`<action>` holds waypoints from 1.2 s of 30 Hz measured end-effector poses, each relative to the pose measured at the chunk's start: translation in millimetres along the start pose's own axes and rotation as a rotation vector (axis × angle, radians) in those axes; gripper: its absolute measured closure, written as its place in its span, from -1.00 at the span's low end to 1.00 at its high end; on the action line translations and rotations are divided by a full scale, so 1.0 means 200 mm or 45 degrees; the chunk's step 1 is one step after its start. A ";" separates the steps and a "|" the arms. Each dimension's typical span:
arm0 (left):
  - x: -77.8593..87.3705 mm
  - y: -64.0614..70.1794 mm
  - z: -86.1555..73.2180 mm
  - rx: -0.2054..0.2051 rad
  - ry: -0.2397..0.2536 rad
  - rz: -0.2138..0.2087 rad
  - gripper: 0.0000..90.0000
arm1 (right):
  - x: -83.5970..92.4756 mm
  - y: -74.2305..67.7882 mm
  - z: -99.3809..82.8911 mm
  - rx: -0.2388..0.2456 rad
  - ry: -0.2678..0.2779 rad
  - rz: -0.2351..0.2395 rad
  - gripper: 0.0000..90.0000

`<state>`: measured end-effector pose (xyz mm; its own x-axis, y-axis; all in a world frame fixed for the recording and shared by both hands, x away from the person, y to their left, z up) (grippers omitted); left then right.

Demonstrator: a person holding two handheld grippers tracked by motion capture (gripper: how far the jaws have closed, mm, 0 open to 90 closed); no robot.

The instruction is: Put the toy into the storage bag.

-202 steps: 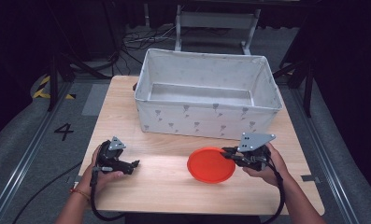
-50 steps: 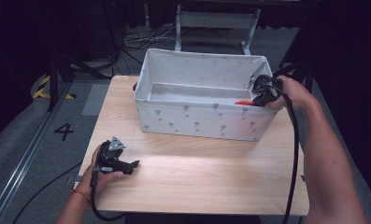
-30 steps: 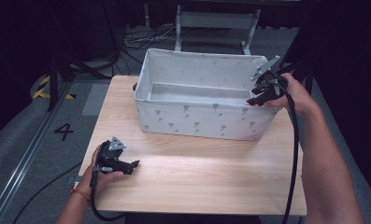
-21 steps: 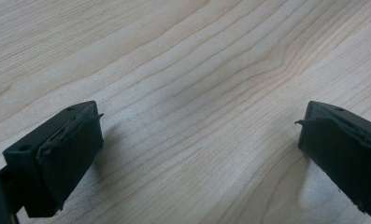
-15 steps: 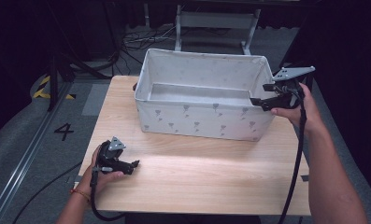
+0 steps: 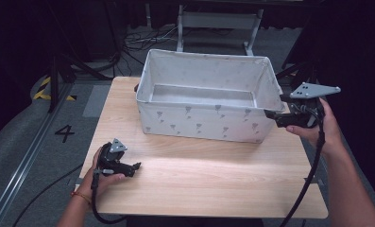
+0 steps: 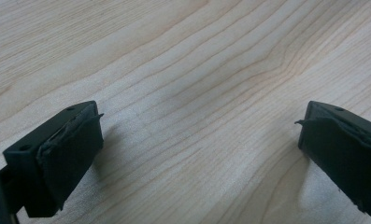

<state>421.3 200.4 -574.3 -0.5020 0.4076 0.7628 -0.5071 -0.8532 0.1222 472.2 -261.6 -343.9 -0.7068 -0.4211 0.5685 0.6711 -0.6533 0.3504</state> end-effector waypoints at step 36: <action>0.00 0.00 0.00 0.001 0.002 0.000 -0.99 | 0.03 -0.28 -0.54 0.186 -0.172 -0.034 -0.47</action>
<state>421.1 200.2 -574.3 -0.5028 0.4082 0.7620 -0.5067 -0.8533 0.1228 405.8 -295.5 -439.4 -0.6947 -0.3104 0.6489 0.6850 -0.5607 0.4651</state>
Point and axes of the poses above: each handheld gripper's, and its own axes: x roughly backward along the jaws, z roughly out of its top, y roughly to its right, the point moved 10 cm from there along -x, roughly forward along the jaws, and after that the axes turned 10 degrees about x, right-handed, at the moved point
